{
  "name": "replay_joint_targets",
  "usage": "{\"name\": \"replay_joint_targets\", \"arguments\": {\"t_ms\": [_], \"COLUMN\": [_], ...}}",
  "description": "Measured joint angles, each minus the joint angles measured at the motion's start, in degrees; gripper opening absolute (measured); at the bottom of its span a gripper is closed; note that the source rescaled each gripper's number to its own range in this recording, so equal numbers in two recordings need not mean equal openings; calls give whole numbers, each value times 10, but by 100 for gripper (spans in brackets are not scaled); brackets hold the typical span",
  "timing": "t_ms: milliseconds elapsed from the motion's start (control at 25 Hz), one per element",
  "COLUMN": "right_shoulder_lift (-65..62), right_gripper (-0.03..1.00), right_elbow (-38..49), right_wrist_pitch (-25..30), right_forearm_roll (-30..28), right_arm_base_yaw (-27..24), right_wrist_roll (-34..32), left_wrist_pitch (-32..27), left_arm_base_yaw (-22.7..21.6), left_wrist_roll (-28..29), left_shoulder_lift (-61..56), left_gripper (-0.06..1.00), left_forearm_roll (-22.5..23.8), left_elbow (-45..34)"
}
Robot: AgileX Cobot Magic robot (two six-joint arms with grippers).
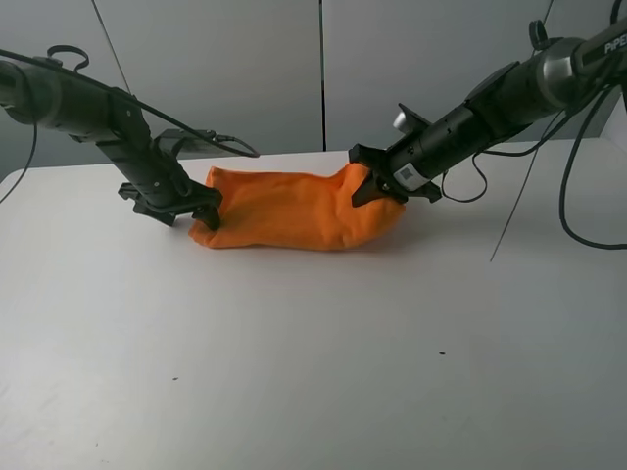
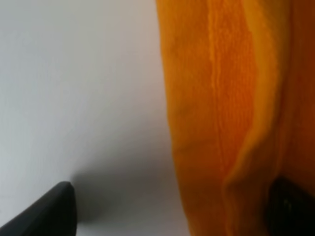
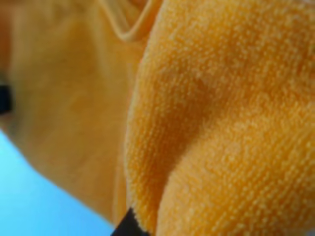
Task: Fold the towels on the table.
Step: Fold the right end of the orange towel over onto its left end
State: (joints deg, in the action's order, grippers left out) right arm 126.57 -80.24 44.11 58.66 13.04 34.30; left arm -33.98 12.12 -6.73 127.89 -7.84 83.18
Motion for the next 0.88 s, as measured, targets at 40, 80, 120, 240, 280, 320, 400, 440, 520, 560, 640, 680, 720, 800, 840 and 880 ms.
{"name": "replay_joint_targets", "arguments": {"t_ms": [40, 80, 120, 240, 280, 320, 400, 440, 520, 560, 640, 680, 720, 800, 840, 880], "right_shoulder_lift": [0, 0, 0, 0, 0, 0, 0, 0, 0, 0, 0, 0, 0, 0, 0, 0], "right_gripper": [6, 6, 6, 6, 6, 6, 6, 6, 6, 6, 6, 6, 6, 6, 6, 6], "right_elbow": [-10, -17, -22, -30, -30, -30, -30, -30, -30, -30, -30, -30, -31, -31, -31, -33], "right_wrist_pitch": [13, 23, 30, 34, 32, 31, 23, 15, 4, -4, -16, -25, -37, -58, -66, -73], "right_forearm_roll": [0, 0, 2, 3, 3, 3, 8, 13, 22, 27, 37, 38, 40, 47, 50, 51], "right_arm_base_yaw": [0, 0, 0, 5, 8, 14, 26, 33, 46, 51, 65, 73, 80, 95, 100, 105], "right_wrist_roll": [-11, -22, -31, -55, -60, -63, -70, -73, -75, -78, -79, -80, -83, -94, -97, -100], "left_wrist_pitch": [-3, -4, -6, -7, -8, -8, -9, -9, -10, -10, -12, -12, -12, -12, -12, -12], "left_arm_base_yaw": [0, 0, 0, 0, 0, 0, 0, 0, 0, 0, 0, 0, 0, 0, 0, 0], "left_wrist_roll": [-1, -1, -1, 0, 0, 0, 0, 0, 0, 0, 0, 0, 0, 0, 0, 0], "left_shoulder_lift": [0, 0, 0, 0, 0, 0, 0, 0, 0, 0, 0, 0, 0, 0, 0, 0], "left_gripper": [99, 99, 99, 99, 99, 99, 99, 99, 99, 99, 99, 99, 99, 99, 99, 99], "left_forearm_roll": [0, 0, 0, 0, 0, 0, 0, 0, 0, 0, 0, 0, 0, 0, 0, 0], "left_elbow": [0, 0, 0, 0, 0, 0, 0, 0, 0, 0, 0, 0, 0, 0, 0, 0]}}
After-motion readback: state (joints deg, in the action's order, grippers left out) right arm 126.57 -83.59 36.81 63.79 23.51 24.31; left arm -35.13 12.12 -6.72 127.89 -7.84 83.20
